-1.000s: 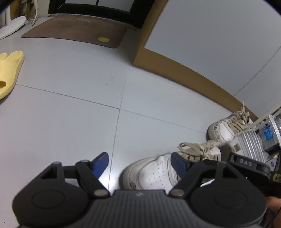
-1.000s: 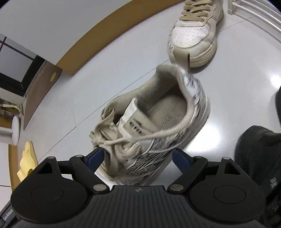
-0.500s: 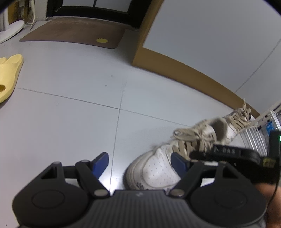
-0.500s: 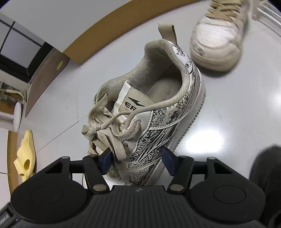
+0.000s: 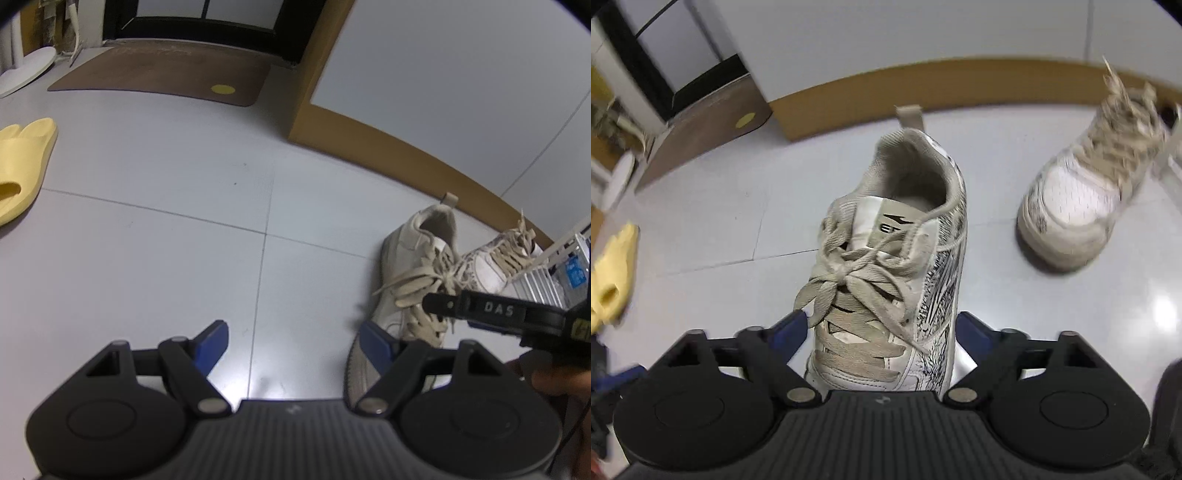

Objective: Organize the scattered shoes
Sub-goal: 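Carry the patterned sneaker with the right gripper and lower it toward the floor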

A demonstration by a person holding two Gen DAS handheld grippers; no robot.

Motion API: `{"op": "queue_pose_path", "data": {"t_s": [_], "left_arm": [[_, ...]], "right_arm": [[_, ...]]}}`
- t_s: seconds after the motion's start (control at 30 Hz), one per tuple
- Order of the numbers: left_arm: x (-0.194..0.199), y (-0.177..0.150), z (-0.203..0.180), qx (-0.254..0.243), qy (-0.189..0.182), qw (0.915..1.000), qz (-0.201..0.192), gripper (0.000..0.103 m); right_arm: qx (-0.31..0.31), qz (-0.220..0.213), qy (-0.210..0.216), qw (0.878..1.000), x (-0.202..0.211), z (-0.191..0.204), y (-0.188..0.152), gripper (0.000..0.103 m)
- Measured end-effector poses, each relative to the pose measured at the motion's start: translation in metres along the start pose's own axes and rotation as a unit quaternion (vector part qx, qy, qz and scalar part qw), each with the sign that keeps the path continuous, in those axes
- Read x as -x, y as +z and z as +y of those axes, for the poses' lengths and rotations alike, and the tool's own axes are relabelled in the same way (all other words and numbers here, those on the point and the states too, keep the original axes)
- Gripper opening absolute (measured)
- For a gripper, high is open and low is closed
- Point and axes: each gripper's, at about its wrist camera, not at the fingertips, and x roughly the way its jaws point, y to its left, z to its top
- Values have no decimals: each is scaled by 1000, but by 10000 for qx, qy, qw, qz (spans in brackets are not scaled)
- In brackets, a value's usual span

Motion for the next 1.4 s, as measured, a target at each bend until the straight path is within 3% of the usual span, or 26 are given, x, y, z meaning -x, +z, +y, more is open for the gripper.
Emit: {"op": "queue_pose_path", "data": {"t_s": [0.2, 0.27, 0.4, 0.9, 1.0, 1.4], "left_arm": [[2, -2, -1, -52, 20, 10000, 80, 80], [-1, 0, -1, -53, 30, 9999, 83, 80], [-2, 1, -2, -23, 29, 9999, 94, 80], [11, -10, -5, -14, 28, 9999, 126, 80], [15, -11, -4, 13, 44, 9999, 122, 80], [27, -16, -12, -97, -5, 9999, 141, 80]], "right_arm": [[213, 304, -141, 9992, -21, 4, -6, 92], [24, 410, 106, 9991, -28, -1, -10, 90], [353, 285, -11, 9990, -30, 9, -13, 89], [712, 205, 262, 9969, -29, 29, -13, 85], [1204, 133, 319, 9921, -29, 39, -15, 83], [1686, 104, 264, 9853, -16, 44, -22, 76]]}}
